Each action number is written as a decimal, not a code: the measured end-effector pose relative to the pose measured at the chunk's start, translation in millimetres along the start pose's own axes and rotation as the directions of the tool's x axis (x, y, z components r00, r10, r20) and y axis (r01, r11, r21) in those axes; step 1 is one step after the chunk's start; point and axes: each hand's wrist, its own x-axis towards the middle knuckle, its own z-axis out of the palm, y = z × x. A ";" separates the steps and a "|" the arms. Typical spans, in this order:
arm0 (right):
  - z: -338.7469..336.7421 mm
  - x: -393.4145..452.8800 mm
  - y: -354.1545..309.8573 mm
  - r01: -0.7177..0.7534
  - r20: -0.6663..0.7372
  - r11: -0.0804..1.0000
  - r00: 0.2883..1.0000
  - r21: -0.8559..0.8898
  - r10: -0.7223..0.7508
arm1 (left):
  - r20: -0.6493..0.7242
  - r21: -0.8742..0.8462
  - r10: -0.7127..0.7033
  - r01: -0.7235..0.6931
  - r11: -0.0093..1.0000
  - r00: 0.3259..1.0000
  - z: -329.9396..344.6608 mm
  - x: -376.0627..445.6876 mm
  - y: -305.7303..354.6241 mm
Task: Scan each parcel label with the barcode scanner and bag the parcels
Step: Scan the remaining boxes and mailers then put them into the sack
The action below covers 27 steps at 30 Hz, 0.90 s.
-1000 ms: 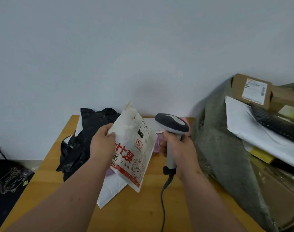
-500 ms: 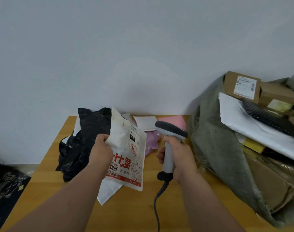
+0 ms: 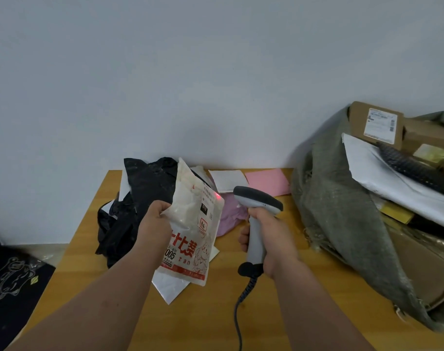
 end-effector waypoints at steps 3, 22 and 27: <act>4.7 -2.1 2.9 -0.011 0.001 1.000 1.000 0.007 0.011 | 0.008 -0.011 0.009 -0.009 1.000 1.000 -5.4 0.9 -1.4; 26.6 2.1 10.9 -0.054 -0.034 0.994 0.998 0.090 0.057 | 0.084 -0.045 0.078 -0.075 0.996 0.993 -22.4 18.3 -10.0; 30.4 3.6 11.4 -0.040 -0.054 0.995 0.998 0.093 0.045 | 0.100 -0.052 0.096 -0.091 0.994 0.990 -24.0 23.8 -12.6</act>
